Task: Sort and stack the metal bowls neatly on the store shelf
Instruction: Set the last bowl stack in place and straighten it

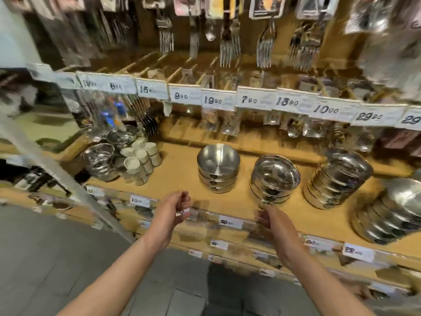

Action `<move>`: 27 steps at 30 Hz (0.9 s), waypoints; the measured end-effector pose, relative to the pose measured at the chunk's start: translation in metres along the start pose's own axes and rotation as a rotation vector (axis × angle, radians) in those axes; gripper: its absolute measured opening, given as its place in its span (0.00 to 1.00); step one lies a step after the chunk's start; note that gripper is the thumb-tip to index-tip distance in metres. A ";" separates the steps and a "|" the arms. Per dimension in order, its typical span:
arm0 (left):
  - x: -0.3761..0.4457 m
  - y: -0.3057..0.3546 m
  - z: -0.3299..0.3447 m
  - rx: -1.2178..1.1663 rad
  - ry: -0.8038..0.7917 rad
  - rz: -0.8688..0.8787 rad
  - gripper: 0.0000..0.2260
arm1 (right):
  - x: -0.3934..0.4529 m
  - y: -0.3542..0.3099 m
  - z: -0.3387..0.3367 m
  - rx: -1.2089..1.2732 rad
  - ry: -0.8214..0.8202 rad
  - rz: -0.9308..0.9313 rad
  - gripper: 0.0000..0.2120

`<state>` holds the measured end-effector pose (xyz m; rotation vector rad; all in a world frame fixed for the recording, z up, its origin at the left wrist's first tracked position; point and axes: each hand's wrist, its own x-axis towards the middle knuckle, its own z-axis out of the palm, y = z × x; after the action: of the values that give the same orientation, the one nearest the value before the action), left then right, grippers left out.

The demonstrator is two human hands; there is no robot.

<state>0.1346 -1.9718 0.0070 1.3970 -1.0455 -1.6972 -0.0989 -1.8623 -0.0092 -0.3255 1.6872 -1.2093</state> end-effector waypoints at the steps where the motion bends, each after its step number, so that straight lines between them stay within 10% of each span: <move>1: 0.003 0.002 -0.008 -0.006 0.000 -0.009 0.10 | 0.002 -0.001 0.011 -0.005 -0.004 0.011 0.16; 22: 0.178 0.035 0.030 0.193 -0.136 -0.094 0.19 | 0.152 -0.021 0.105 0.120 -0.042 -0.112 0.31; 27: 0.188 0.030 0.039 0.210 -0.289 -0.064 0.14 | 0.165 -0.020 0.108 0.164 0.012 -0.139 0.15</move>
<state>0.0627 -2.1460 -0.0422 1.3503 -1.3864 -1.9220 -0.0932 -2.0453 -0.0858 -0.3397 1.5846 -1.4451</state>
